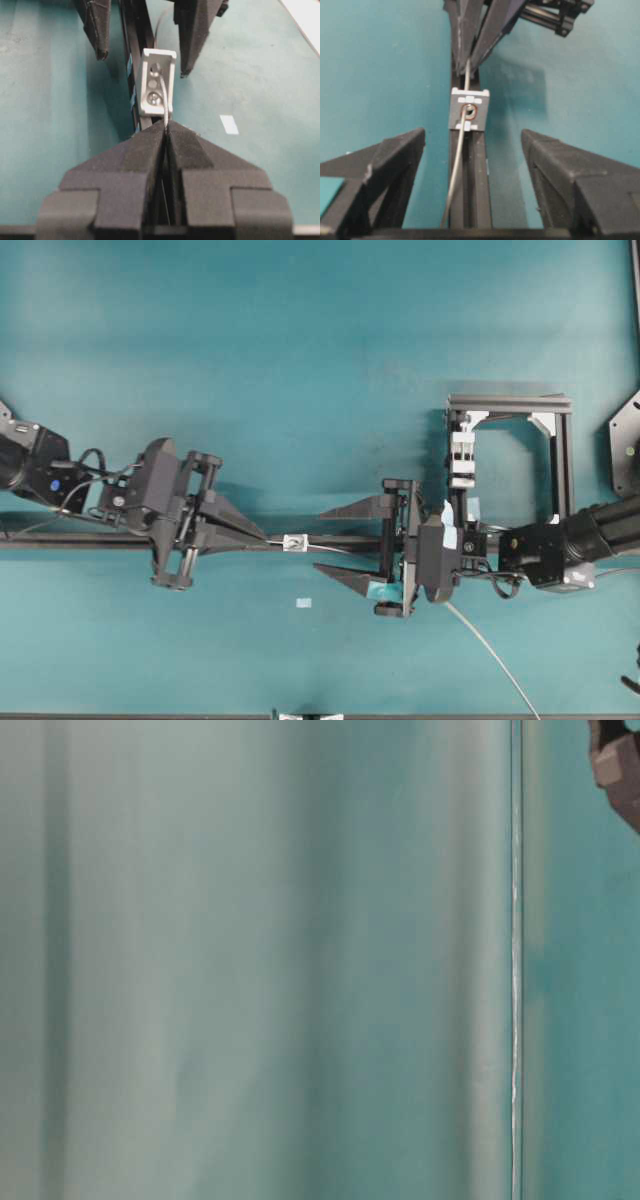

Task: Insert the wire through the hole in the metal fitting marked with a red label. (retake)
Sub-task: 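Grasp the wire tip with the left gripper and pull it leftward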

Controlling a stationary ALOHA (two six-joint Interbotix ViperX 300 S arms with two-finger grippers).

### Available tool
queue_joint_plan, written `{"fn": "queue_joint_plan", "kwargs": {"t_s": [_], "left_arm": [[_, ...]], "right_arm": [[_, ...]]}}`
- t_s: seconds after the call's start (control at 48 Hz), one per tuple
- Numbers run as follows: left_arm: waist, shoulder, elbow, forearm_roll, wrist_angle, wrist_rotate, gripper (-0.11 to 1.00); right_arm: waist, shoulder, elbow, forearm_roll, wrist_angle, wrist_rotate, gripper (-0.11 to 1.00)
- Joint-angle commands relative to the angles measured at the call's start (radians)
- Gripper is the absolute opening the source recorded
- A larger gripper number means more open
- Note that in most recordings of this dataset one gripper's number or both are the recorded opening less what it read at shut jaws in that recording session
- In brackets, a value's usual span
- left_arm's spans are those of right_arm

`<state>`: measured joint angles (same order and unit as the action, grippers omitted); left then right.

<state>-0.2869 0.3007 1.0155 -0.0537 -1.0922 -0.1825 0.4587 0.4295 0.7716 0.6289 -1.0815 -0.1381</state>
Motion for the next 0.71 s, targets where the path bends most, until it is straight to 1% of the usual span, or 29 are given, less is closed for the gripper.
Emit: {"fn": "queue_joint_plan", "kwargs": {"t_s": [0.0, 0.5, 0.687], "left_arm": [[-0.012, -0.051, 0.015, 0.002, -0.005, 0.003, -0.1], [-0.023, -0.212, 0.19, 0.002, 0.003, 0.003, -0.1], [-0.043, -0.302, 0.236, 0.002, 0.084, 0.002, -0.1]], "right_arm": [[0.0, -0.04, -0.005, -0.003, -0.005, -0.002, 0.83], [0.0, -0.04, -0.008, -0.003, -0.005, 0.0, 0.83], [-0.002, -0.04, -0.006, -0.003, -0.005, 0.0, 0.83]]}}
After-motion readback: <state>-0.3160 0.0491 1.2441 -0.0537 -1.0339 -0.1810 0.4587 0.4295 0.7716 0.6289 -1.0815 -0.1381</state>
